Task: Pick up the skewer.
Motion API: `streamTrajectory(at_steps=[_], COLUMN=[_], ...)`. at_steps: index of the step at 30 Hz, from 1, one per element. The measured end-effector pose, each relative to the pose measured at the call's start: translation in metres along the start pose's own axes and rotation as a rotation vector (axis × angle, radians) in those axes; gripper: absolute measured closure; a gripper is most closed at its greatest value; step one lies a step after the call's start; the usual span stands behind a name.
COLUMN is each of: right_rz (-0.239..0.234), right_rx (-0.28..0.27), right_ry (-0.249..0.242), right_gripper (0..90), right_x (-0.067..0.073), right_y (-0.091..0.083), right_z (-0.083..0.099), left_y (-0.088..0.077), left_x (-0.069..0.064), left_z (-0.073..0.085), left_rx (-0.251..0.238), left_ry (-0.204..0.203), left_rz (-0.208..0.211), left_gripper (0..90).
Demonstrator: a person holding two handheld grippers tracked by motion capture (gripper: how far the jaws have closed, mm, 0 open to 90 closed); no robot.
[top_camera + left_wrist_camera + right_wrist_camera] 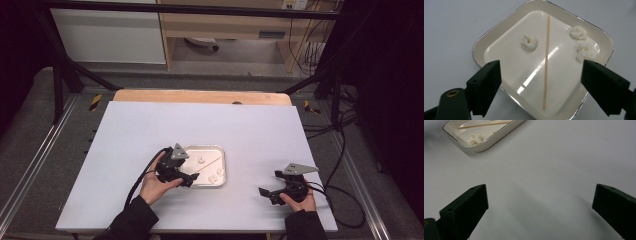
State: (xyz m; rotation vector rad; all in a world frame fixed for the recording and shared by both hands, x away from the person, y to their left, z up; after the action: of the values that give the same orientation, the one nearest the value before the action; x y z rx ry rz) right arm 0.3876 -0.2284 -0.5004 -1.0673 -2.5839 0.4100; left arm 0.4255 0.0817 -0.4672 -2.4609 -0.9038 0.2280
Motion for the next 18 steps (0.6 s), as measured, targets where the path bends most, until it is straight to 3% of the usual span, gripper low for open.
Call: streamTrajectory(at_steps=[18], right_rz=[-0.004], right_rx=[0.005], right_ry=[-0.002], right_gripper=[0.9], right_x=[0.000], right_y=[0.001], right_z=[0.001], left_y=[0.027], left_x=[-0.003], left_z=[0.006], left_rx=[0.060], left_ry=[-0.014], left_rz=[-0.002], left_gripper=[58.0])
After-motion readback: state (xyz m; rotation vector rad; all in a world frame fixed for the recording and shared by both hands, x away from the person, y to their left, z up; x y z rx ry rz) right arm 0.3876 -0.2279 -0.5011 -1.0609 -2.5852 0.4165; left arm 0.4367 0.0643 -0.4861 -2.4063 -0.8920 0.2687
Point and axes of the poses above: each handheld gripper's, and its own axes: y roughly forward along the jaws, z roughly out of its underside, x roughly to its left, the point moved 7 cm from there along y, roughly forward along the jaws, and after that the axes turned 15 degrees about -x, right-handed, at the moved point
